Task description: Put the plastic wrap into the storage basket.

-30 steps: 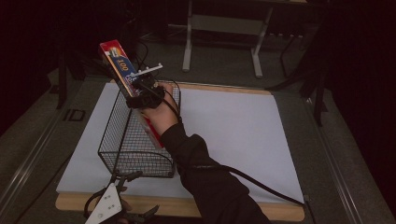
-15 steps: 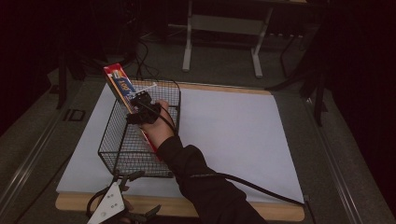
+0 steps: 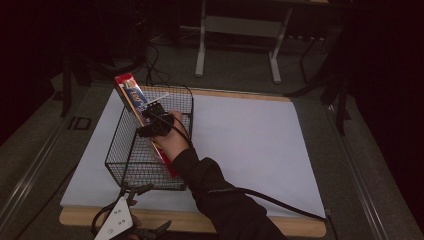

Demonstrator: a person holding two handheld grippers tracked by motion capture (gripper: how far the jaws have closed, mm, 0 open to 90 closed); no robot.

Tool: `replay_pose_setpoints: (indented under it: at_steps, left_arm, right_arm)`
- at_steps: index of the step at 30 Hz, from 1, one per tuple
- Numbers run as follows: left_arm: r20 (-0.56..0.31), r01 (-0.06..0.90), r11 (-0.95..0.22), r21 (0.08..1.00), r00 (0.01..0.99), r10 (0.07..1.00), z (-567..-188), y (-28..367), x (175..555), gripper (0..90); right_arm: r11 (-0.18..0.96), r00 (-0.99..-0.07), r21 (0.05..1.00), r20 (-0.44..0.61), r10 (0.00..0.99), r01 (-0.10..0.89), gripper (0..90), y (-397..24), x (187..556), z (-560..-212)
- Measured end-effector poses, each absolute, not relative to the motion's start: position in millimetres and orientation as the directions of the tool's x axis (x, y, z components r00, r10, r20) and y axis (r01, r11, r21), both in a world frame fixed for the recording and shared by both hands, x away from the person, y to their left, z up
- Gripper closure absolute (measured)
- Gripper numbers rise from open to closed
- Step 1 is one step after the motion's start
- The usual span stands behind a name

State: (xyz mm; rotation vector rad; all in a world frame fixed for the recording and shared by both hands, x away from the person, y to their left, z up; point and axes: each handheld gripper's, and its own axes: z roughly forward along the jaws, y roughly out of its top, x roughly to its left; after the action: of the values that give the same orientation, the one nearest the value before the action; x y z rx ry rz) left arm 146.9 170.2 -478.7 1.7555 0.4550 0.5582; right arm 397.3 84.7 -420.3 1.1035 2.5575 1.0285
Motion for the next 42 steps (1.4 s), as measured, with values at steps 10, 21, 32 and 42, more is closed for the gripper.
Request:
replay_pose_setpoints:
  at_steps: [10, 21, 32, 42]
  left_arm:
    - [0.131, 0.017, -0.248, 0.969, 0.812, 0.568, -479, 170, 147, 0.1]
    - [0.132, 0.018, -0.252, 0.968, 0.814, 0.565, -480, 169, 148, 0.1]
    - [0.136, 0.017, -0.258, 0.966, 0.816, 0.562, -480, 169, 148, 0.1]
    - [0.136, 0.018, -0.26, 0.965, 0.817, 0.561, -480, 169, 148, 0.1]
  right_arm:
    - [0.567, -0.745, 0.59, 0.09, 0.661, 0.575, 36.5, 85, 398, -425]
    - [0.57, -0.741, 0.593, 0.068, 0.668, 0.568, 34.7, 79, 403, -433]
    - [0.573, -0.732, 0.598, 0.033, 0.681, 0.56, 34.7, 78, 401, -431]
    - [0.525, -0.684, 0.593, 0.061, 0.727, 0.611, 35.1, 72, 411, -437]
